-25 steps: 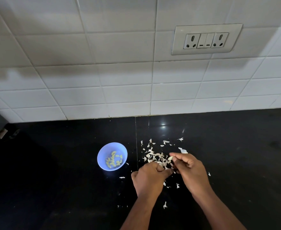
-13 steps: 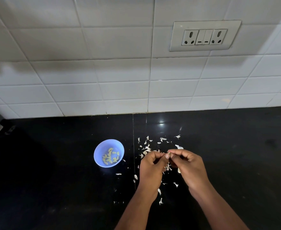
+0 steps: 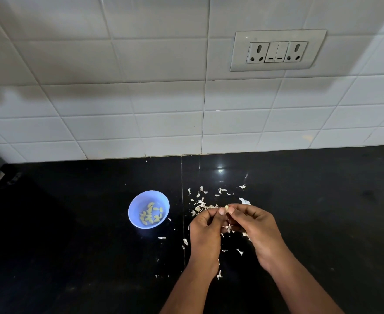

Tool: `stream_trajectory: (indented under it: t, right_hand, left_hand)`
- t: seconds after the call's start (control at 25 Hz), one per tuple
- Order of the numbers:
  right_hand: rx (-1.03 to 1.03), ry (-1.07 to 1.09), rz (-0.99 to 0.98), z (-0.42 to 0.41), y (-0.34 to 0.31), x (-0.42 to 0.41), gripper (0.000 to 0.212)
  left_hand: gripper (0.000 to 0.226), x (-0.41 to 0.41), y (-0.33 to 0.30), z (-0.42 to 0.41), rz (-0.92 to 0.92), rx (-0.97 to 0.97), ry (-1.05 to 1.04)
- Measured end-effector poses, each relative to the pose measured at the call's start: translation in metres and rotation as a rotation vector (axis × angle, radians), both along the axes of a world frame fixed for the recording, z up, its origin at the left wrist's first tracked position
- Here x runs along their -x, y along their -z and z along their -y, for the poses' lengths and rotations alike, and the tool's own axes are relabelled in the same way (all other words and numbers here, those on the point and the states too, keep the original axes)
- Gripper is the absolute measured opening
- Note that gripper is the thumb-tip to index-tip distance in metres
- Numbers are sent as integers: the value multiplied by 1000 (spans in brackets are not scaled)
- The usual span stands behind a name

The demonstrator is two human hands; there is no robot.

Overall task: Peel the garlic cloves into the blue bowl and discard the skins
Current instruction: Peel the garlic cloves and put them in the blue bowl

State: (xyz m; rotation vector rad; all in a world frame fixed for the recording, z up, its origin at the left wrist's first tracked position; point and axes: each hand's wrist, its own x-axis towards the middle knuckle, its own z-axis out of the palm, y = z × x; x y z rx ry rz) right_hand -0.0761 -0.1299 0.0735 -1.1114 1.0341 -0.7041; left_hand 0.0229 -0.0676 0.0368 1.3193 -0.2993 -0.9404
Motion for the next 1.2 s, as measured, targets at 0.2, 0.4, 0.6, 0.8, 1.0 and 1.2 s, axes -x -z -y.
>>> stream_trajectory:
  t: [0.2,0.4,0.6,0.8,1.0,1.2]
  right_hand:
    - [131,27,-99,1,-3,-2,9]
    - [-47,111,81,-8,-1,-19,15]
    - [-178,102,138,-12,-6,-31,17]
    - [-54,67,34,-10,-4,-42,21]
    - [-132,43,-5,-12,-7,-61,23]
    - [397,-14,-432,-7,14,-55,17]
  left_hand:
    - [8,-4,-1,-1,77,2,31]
    - [13,-6,-7,1,-51,67,5]
    - [16,-9,-7,-2,-156,55,-16]
    - [13,-12,-9,-4,-135,48,-58]
    - [14,-19,-8,-3,-44,98,-128]
    - [18,-23,-16,-2,-77,162,-117]
